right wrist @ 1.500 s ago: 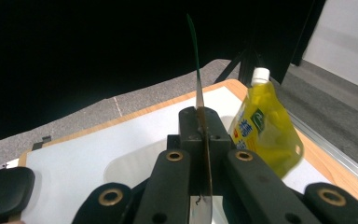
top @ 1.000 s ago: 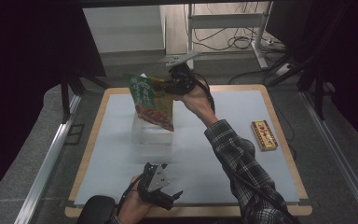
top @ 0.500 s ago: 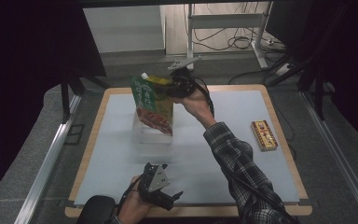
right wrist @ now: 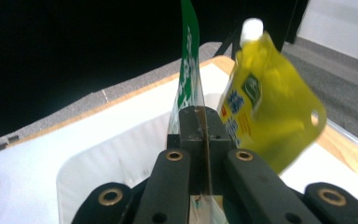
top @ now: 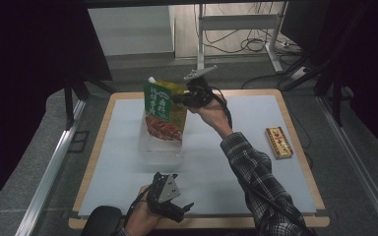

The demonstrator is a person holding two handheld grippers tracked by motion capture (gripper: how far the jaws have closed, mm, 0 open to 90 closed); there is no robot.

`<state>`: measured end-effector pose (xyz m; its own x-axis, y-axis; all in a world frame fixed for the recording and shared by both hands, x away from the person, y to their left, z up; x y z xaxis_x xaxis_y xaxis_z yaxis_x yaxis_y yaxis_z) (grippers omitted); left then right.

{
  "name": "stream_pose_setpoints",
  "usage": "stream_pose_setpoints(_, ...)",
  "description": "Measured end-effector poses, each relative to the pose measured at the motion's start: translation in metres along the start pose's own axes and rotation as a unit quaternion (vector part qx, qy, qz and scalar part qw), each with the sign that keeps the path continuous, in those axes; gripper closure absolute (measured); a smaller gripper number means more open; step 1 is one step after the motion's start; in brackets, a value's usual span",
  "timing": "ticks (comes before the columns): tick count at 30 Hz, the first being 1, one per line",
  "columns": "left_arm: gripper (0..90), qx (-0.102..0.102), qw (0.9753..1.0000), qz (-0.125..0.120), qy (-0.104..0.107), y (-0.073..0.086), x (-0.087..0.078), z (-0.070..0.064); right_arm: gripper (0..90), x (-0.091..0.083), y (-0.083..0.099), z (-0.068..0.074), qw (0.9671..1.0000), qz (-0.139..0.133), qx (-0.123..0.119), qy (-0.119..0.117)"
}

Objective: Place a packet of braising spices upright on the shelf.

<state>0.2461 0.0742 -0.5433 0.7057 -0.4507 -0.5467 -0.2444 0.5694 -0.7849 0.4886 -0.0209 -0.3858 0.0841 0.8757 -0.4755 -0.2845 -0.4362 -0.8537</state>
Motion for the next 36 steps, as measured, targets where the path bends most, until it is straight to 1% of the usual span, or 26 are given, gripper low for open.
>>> stream_pose_setpoints(2, 0.0, 0.003, 1.0000, 0.001, -0.001, 0.000, 0.000, 0.000, 89.1, -0.002, 0.005, -0.002, 1.0000, 0.002, 0.004, 0.004)
stream_pose_setpoints(5, 0.0, 0.003, 1.0000, 0.002, 0.001, 0.000, 0.001, -0.001, 88.7, -0.006, 0.008, -0.004, 0.9999, 0.001, 0.008, 0.007)
stream_pose_setpoints(7, 0.0, 0.003, 1.0000, 0.003, 0.000, 0.000, 0.001, 0.000, 87.2, -0.005, 0.008, -0.002, 1.0000, 0.001, 0.005, 0.003)
stream_pose_setpoints(9, 0.0, 0.005, 1.0000, 0.003, -0.001, 0.000, 0.001, 0.000, 80.8, -0.004, 0.005, 0.000, 1.0000, 0.002, 0.000, 0.007)
stream_pose_setpoints(10, 0.0, 0.005, 1.0000, 0.003, -0.001, 0.000, 0.001, 0.000, 75.8, -0.005, 0.002, 0.003, 1.0000, -0.001, -0.005, 0.008)
stream_pose_setpoints(11, 0.0, 0.005, 1.0000, 0.002, -0.001, 0.000, 0.000, 0.000, 73.3, -0.005, 0.001, 0.003, 0.9999, -0.002, -0.006, 0.009)
stream_pose_setpoints(12, 0.0, 0.009, 1.0000, 0.004, -0.001, 0.000, 0.000, 0.000, 73.3, -0.005, 0.001, 0.003, 0.9999, -0.002, -0.006, 0.009)
stream_pose_setpoints(13, 0.0, 0.006, 1.0000, 0.003, -0.001, 0.000, 0.000, -0.001, 70.2, -0.006, 0.000, 0.004, 0.9999, -0.004, -0.007, 0.013)
stream_pose_setpoints(17, 0.0, 0.009, 1.0000, 0.004, 0.000, 0.000, 0.000, -0.001, 54.0, -0.008, -0.001, 0.006, 0.9996, -0.001, -0.018, 0.022)
stream_pose_setpoints(20, 0.0, 0.010, 0.9999, 0.004, 0.000, 0.000, 0.001, -0.001, 45.5, -0.010, 0.000, 0.008, 0.9989, 0.005, -0.030, 0.035)
stream_pose_setpoints(24, 0.0, 0.009, 0.9999, 0.004, 0.000, 0.000, 0.001, -0.002, 38.3, -0.012, 0.004, 0.010, 0.9973, 0.019, -0.048, 0.052)
stream_pose_setpoints(27, 0.0, 0.013, 0.9999, 0.006, 0.000, 0.000, 0.001, -0.002, 32.5, -0.015, 0.007, 0.010, 0.9964, 0.021, -0.056, 0.061)
stream_pose_setpoints(30, 0.0, 0.013, 0.9999, 0.006, 0.001, 0.001, 0.002, -0.002, 28.7, -0.020, 0.011, 0.010, 0.9959, 0.021, -0.056, 0.068)
stream_pose_setpoints(33, 0.0, 0.013, 0.9999, 0.006, 0.001, 0.001, 0.002, -0.002, 25.4, -0.024, 0.014, 0.009, 0.9961, 0.021, -0.053, 0.067)
stream_pose_setpoints(36, 0.0, 0.011, 0.9999, 0.005, 0.001, 0.001, 0.002, -0.002, 20.5, -0.030, 0.018, 0.008, 0.9970, 0.014, -0.043, 0.062)
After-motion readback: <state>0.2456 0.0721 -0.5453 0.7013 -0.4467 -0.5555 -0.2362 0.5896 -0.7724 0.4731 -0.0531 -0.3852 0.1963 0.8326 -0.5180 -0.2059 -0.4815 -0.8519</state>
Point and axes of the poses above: each handheld gripper's, and its own axes: x roughly forward along the jaws, y roughly out of its underside, z roughly to its left, the point moved 3 cm from there along x, roughly forward along the jaws, and after that the axes turned 15 degrees about -y, right-handed, at the moved point
